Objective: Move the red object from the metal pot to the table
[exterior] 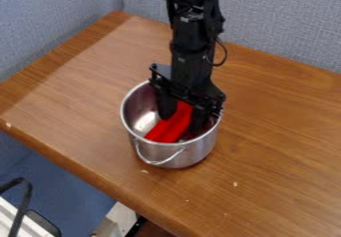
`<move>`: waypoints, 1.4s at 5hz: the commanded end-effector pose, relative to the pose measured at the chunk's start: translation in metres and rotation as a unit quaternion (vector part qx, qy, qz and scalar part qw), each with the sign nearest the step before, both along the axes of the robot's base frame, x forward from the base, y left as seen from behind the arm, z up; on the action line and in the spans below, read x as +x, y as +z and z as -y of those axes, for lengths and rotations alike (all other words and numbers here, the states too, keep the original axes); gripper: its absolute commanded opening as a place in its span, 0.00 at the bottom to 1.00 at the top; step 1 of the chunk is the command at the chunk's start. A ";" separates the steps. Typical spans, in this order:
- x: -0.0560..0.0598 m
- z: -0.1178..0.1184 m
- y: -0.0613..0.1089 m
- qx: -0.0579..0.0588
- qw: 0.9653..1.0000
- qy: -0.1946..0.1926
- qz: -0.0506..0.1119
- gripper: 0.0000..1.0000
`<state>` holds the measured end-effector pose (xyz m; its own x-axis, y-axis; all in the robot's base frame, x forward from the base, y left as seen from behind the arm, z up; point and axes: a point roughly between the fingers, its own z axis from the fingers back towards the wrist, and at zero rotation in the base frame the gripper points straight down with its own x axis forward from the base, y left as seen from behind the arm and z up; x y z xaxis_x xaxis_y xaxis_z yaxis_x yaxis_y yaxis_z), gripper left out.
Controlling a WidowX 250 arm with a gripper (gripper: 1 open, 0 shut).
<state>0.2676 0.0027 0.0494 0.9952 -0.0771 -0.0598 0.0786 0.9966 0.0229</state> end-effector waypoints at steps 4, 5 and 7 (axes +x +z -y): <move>0.010 -0.009 0.007 -0.014 0.999 0.020 0.022 0.00; 0.010 -0.009 0.007 -0.018 0.999 0.023 0.022 0.00; 0.010 -0.010 0.008 -0.025 0.999 0.028 0.024 0.00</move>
<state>0.2688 0.0085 0.0481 0.9977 -0.0443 -0.0504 0.0433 0.9988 -0.0211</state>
